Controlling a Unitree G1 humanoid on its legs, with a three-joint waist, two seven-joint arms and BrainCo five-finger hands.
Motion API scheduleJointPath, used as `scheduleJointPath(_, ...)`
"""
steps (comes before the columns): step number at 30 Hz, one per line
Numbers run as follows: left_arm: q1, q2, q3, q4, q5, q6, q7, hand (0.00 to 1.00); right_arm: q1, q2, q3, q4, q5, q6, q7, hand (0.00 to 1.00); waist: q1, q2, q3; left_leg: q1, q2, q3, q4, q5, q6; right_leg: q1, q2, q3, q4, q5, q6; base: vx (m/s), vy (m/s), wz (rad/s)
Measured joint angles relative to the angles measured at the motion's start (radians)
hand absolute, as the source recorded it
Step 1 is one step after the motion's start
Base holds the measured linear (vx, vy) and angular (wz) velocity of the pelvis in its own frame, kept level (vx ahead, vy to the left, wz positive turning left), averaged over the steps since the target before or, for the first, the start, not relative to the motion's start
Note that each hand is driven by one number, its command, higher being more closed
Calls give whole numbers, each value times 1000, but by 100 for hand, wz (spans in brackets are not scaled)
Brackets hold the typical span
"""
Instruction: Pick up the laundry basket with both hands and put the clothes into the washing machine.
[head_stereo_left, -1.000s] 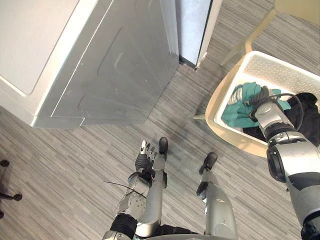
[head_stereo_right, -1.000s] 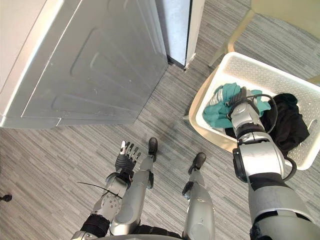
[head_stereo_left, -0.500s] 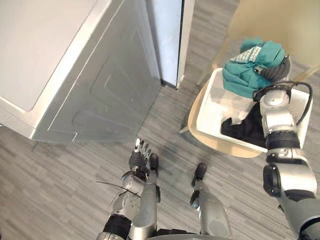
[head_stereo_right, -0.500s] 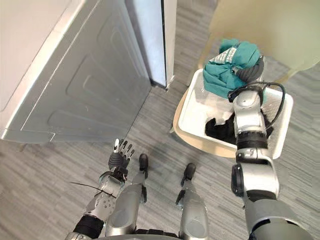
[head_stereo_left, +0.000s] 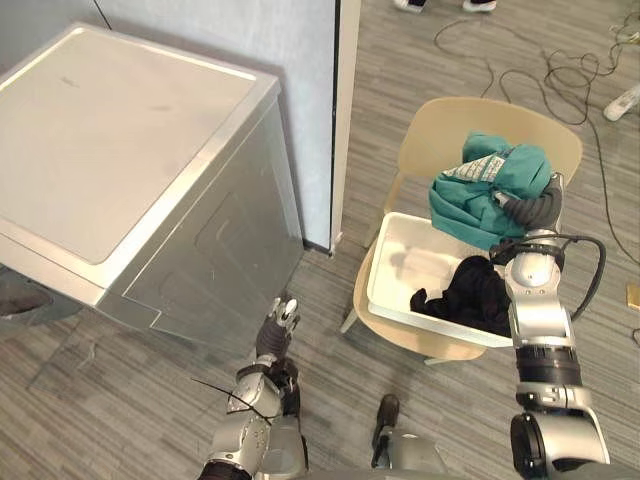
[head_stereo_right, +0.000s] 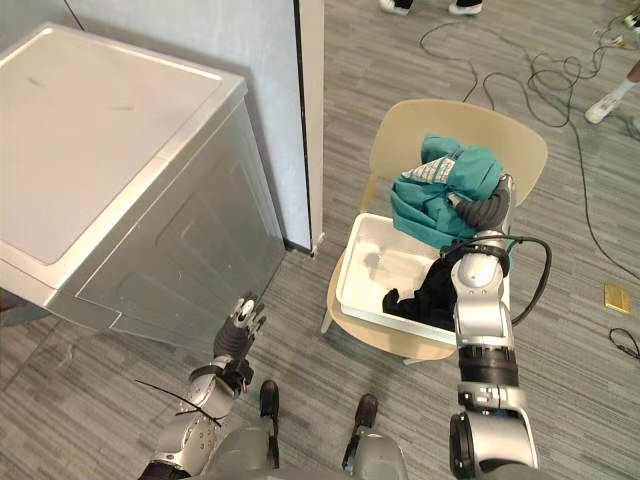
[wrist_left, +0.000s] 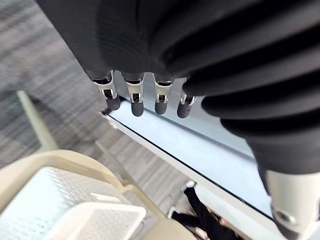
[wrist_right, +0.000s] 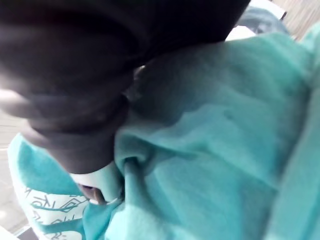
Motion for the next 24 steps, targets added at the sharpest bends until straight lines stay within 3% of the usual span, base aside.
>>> scheduleJointPath(3,-40,3,3,-114,132,-14,3,0,79,32,27,-128,47,-64,45,100,-17,-1,-21,23,0,10,0,1,-3,19,0,7,-2,0,0,36,3,-8)
scheduleJointPath(6,-126,27,-5,-171,250,-48,4,0,171,54,82,-236,176,-127,112,100,-36,-1,-51,44,0,14,0,-1,-3,36,0,11,-2,0,-2,30,5,-5)
scheduleJointPath(8,-212,48,-21,-179,326,-80,16,0,253,62,140,-331,329,-180,185,100,-43,-1,-66,51,0,23,0,-3,-5,36,1,23,-2,0,-2,27,7,-12)
scheduleJointPath(11,-292,79,-82,-180,362,-102,39,0,357,60,232,-427,490,-220,277,100,-61,-3,-81,59,0,28,0,-4,-6,42,0,29,0,0,-2,8,8,-6)
scheduleJointPath(15,-329,99,-149,-181,295,-116,10,0,385,54,292,-454,650,-232,348,100,-93,-6,-84,70,-1,35,-1,-10,-11,49,1,33,0,-2,1,-17,5,-3)
scheduleJointPath(18,-383,111,-213,-181,172,-116,-10,0,387,19,326,-454,741,-235,349,100,-93,-6,-84,60,0,50,-4,-16,-9,28,4,51,-1,0,-3,-55,11,-15)
scheduleJointPath(24,-469,141,-290,-180,93,-114,-40,0,386,-9,399,-454,869,-243,370,100,-98,-6,-85,52,-1,67,-4,-13,-13,14,5,62,-10,11,-4,9,3,-9)
